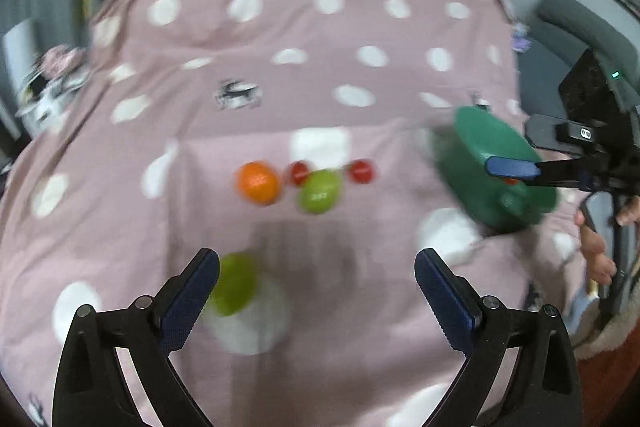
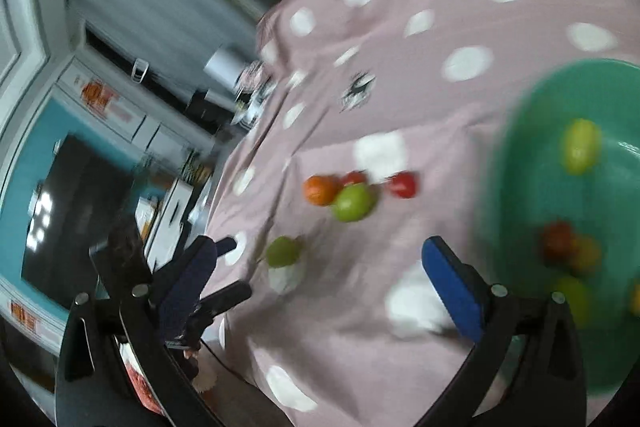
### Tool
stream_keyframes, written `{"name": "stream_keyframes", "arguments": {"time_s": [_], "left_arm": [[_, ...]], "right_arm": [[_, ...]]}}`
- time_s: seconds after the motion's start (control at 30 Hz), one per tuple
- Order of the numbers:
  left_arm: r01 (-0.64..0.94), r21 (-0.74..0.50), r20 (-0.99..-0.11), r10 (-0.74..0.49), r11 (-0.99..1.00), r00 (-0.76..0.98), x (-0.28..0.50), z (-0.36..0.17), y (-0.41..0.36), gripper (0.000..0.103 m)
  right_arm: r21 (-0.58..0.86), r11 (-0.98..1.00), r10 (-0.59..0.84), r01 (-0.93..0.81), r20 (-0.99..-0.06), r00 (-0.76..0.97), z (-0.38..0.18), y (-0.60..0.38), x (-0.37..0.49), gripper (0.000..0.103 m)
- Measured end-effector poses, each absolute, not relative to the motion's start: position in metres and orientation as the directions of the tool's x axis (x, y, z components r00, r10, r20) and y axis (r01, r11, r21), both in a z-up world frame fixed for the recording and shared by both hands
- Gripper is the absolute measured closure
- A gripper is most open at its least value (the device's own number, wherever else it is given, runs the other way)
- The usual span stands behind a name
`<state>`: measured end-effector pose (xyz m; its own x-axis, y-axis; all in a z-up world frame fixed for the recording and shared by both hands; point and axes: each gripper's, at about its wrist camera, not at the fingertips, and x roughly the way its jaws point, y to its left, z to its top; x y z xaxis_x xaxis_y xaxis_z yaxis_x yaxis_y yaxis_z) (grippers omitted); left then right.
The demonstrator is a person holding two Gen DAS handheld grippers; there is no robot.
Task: Organize fruits
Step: 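Move the right gripper from the bowl to the small green fruit on the cloth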
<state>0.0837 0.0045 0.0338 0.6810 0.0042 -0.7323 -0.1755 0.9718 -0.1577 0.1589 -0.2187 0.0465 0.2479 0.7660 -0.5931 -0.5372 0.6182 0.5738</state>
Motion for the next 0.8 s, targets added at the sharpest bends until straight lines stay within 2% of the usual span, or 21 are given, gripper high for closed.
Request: {"name": "stream_keyframes", "arguments": {"time_s": [0.17,0.23,0.37,0.57,0.67,0.73,0.8], "left_arm": [[-0.227,-0.1,-0.79,0.061,0.969,0.61,0.08,0.004,0.03,0.005],[-0.223,-0.093,-0.799,0.061,0.97,0.599,0.081,-0.001,0.034,0.005],[-0.162,-0.142,-0.784,-0.011,0.977,0.62,0.085,-0.003,0.032,0.005],[-0.161,-0.122,-0.816,-0.007,0.979,0.577,0.093,-0.021,0.031,0.005],[-0.159,-0.176,-0.814,-0.053,0.971,0.578,0.098,-0.027,0.036,0.007],[-0.17,-0.16,-0.807,-0.029,0.972,0.59,0.1,-0.027,0.035,0.009],[-0.192,-0.146,-0.805,-0.004,0.97,0.593,0.1,-0.026,0.035,0.014]], "right_arm": [[0.643,0.546,0.783,-0.537,-0.619,0.054,0.009,-0.146,0.172,0.002],[0.66,0.539,0.771,-0.523,-0.637,-0.009,-0.01,-0.122,0.175,0.008],[0.624,0.58,0.712,-0.523,-0.701,-0.047,-0.037,-0.091,0.173,0.012],[0.678,0.577,0.743,-0.456,-0.668,-0.053,-0.053,-0.083,0.182,0.014],[0.668,0.573,0.737,-0.475,-0.673,-0.058,-0.054,-0.074,0.181,0.023],[0.65,0.568,0.729,-0.505,-0.682,-0.057,-0.055,-0.068,0.177,0.032],[0.64,0.573,0.724,-0.512,-0.688,-0.05,-0.056,-0.068,0.175,0.036]]}}
